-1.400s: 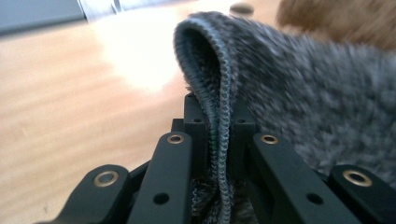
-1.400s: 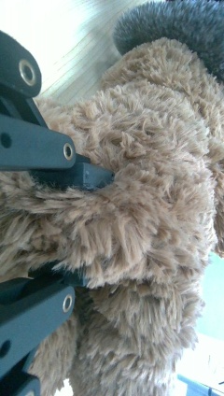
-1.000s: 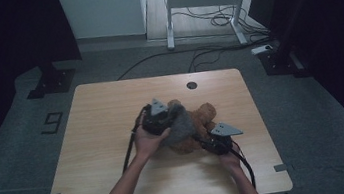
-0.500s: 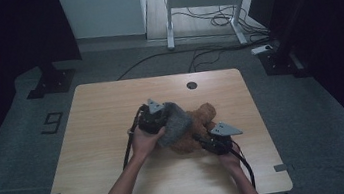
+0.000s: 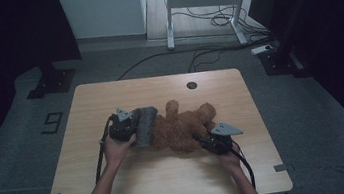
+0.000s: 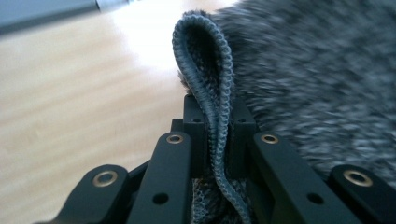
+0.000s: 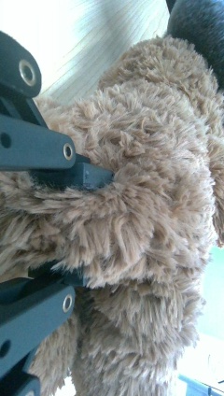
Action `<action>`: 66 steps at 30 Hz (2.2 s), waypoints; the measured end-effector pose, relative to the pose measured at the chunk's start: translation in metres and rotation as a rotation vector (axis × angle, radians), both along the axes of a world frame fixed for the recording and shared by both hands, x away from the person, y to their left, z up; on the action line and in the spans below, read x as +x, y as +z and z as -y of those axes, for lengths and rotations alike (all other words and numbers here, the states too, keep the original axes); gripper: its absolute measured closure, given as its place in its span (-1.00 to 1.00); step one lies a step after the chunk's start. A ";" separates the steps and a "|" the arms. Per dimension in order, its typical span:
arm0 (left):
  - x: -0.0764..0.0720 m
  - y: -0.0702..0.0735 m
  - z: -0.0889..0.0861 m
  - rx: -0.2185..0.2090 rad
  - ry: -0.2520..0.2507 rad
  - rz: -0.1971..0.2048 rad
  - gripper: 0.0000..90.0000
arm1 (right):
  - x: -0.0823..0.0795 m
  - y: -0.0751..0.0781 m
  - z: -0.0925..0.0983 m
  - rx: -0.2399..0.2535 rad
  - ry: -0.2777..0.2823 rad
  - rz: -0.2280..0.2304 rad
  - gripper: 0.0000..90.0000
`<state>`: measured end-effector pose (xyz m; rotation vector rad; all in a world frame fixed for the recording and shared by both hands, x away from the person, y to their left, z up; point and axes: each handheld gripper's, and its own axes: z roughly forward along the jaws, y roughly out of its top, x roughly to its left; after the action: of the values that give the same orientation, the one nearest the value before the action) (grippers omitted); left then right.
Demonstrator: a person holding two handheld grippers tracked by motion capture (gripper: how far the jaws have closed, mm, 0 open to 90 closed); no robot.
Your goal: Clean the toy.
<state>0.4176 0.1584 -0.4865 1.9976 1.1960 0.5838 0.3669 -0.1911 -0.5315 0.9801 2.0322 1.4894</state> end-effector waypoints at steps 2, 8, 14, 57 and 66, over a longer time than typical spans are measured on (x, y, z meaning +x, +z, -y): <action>0.000 -0.002 -0.004 -0.022 0.002 -0.016 0.81 | 0.000 0.000 0.000 0.000 0.000 0.001 0.45; 0.003 0.034 -0.001 -0.074 -0.017 0.066 0.81 | 0.003 0.000 -0.001 0.002 -0.007 0.004 0.45; 0.018 0.059 0.034 -0.081 -0.079 0.093 0.81 | 0.006 0.000 -0.004 -0.003 -0.017 0.015 0.45; -0.066 0.001 0.033 -0.133 -0.152 0.169 0.83 | 0.001 -0.009 -0.028 -0.110 0.045 -0.161 -0.15; -0.012 0.010 0.059 -0.119 -0.105 0.156 0.82 | 0.033 -0.012 -0.026 -0.087 -0.112 -0.105 0.00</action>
<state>0.4057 0.0994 -0.4760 1.8661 1.0020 0.5901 0.3997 -0.1652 -0.5431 1.1388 2.0589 1.3057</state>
